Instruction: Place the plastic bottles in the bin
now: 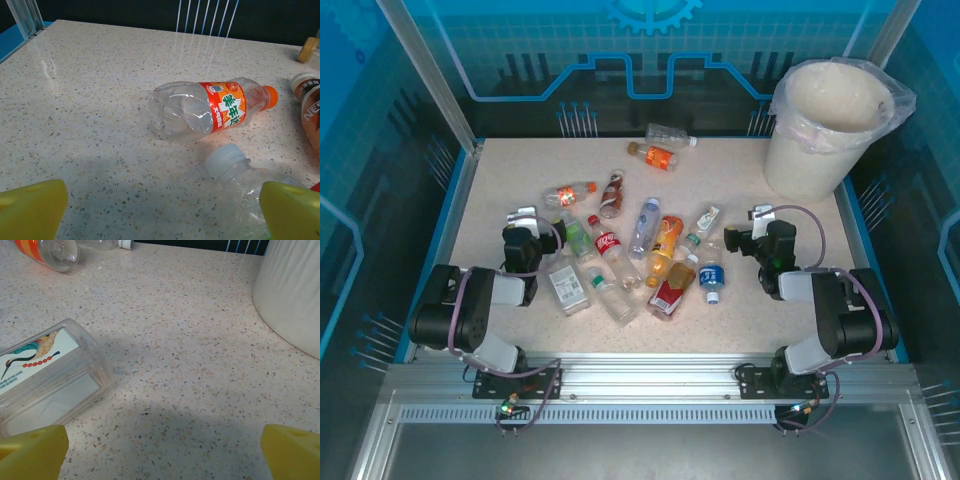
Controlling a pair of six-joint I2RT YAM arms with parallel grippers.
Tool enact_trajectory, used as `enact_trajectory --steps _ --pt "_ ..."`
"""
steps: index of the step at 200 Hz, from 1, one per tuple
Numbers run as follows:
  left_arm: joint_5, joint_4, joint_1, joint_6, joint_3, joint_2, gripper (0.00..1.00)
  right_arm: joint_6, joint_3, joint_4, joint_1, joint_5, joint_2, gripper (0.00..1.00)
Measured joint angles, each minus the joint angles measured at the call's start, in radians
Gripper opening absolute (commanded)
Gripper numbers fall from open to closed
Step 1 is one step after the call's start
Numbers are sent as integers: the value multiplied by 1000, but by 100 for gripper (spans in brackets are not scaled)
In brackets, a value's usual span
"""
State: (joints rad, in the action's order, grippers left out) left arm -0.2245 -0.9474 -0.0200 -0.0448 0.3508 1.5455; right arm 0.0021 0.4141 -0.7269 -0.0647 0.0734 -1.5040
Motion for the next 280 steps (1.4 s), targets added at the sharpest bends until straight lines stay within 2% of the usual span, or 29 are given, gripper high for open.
enact_trajectory --steps 113,146,195,235,280 --pt "-1 -3 -3 1 0 0 99 0 0 0 0 0 0 100" --pt "-9 -88 -10 3 -52 0 99 0 0 0 0 0 0 100" --pt "-23 -96 -11 3 -61 -1 99 0 1 2 0 -1 0 100" --pt "-73 10 -40 12 -32 -68 99 -8 135 212 0 -19 45 100" --pt "-137 176 -91 48 54 -167 99 1 204 349 0 -29 154 100"
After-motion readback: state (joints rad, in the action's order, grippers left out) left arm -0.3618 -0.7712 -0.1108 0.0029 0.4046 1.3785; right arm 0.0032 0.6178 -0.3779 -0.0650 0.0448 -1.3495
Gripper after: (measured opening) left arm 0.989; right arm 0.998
